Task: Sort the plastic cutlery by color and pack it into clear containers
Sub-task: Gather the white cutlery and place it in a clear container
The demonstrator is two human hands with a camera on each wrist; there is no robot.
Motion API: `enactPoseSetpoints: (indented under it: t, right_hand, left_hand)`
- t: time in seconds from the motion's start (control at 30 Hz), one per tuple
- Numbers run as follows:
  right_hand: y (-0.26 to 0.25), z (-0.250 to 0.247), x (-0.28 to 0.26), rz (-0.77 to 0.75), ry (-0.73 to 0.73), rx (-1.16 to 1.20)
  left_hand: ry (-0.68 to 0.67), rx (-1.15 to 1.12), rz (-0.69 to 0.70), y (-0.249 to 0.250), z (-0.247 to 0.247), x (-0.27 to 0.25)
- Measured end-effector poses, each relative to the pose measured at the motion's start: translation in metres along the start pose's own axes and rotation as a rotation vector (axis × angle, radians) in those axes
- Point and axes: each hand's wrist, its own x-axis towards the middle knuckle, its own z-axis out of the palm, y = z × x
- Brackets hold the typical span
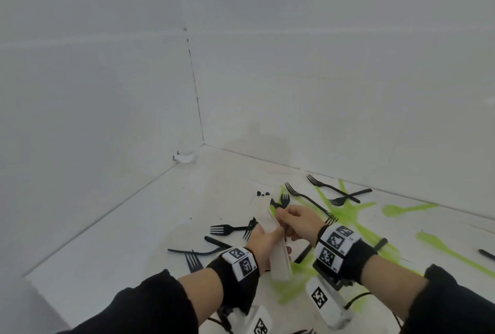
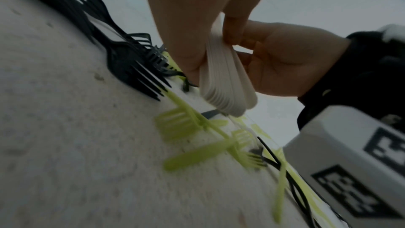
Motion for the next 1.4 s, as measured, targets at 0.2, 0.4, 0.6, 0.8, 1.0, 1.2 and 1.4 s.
enactPoseSetpoints:
  t: [0.2,0.4,0.6,0.8,1.0,1.2,1.4]
  right_hand:
    - [-0.01,-0.029,0.074,0.008,0.199,-0.593]
    - [-0.017,-0.057,0.158,0.03,0.032,-0.89]
    - [-0.018,-0.05,0.218,0.08,-0.157,-1.028]
    - [-0.03,-0.036,0.224,0.042,-0.268,-1.185]
    - [-0.038,-0.052,0.182,-0.163,-0.081,-1.129]
    - [-0.028,-0.075,0.096,-0.123,-0.052,-1.015]
    - [0.011,-0.085,0.048,0.067,-0.102,-1.019]
  left_hand:
    - [0.039,0.032,-0.036,0.016,-0.009,0.033]
    - [0.017,0.058,-0.1,0.011,-0.013,0.066]
    - [-0.015,0.038,-0.183,0.011,-0.012,0.088]
    - [0.022,0.066,-0.163,0.01,-0.011,0.097]
    - [0.041,0.067,-0.126,0.006,-0.012,0.095]
    - [0.06,0.092,-0.079,0.0,-0.012,0.092]
    - [0.06,0.117,-0.045,-0.004,-0.011,0.086]
